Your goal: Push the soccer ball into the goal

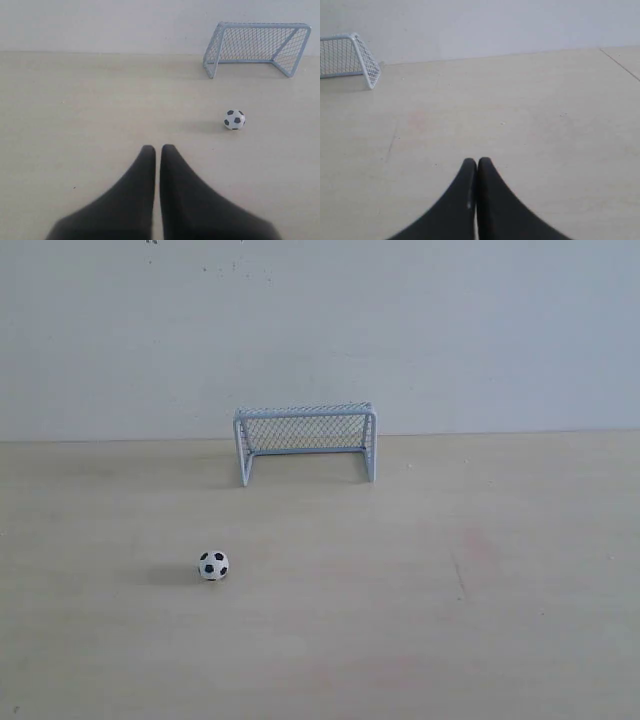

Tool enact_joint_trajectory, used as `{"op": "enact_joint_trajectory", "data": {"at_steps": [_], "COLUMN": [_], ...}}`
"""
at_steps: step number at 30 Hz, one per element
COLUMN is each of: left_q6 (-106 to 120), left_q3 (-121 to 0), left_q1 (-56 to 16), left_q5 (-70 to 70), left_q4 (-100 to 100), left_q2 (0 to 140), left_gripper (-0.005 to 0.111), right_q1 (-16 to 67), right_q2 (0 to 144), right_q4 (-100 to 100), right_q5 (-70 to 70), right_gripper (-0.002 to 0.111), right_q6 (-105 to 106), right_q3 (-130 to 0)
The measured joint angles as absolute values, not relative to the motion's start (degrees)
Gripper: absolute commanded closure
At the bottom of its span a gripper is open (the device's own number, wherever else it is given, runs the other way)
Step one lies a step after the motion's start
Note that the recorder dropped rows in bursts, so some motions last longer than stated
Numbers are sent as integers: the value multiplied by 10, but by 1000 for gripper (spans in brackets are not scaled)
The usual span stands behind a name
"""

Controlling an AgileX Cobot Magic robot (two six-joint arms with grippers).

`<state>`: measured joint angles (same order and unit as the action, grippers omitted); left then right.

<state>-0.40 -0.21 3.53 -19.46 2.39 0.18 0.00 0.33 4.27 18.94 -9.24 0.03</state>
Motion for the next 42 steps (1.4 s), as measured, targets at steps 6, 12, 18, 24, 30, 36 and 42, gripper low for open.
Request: {"op": "enact_joint_trajectory", "data": {"at_steps": [6,12,18,24,30,36,42], "left_q6": [-4,-4,-4,-4,-4,-4,-5], "left_q3": [-2,-2,-2,-2,-2,-12,-170], "left_q1": [35,35,35,35,35,35,35], "left_q5": [-195,-195,-195,-195,-195,-209,-286], "left_q4": [24,24,24,24,24,19,22], "left_q2": [2,2,2,2,2,2,0], "left_gripper": [102,102,102,102,102,102,102], "right_q1": [0,0,0,0,0,0,0], "right_q2": [3,3,3,3,3,3,3], "right_q4": [43,43,43,43,43,43,43], "right_q5": [189,189,189,189,189,189,189], "right_gripper": [109,109,109,109,109,109,109], "right_q6": [-92,-92,-92,-92,-92,-92,-92], "right_q3": [0,0,0,0,0,0,0]}}
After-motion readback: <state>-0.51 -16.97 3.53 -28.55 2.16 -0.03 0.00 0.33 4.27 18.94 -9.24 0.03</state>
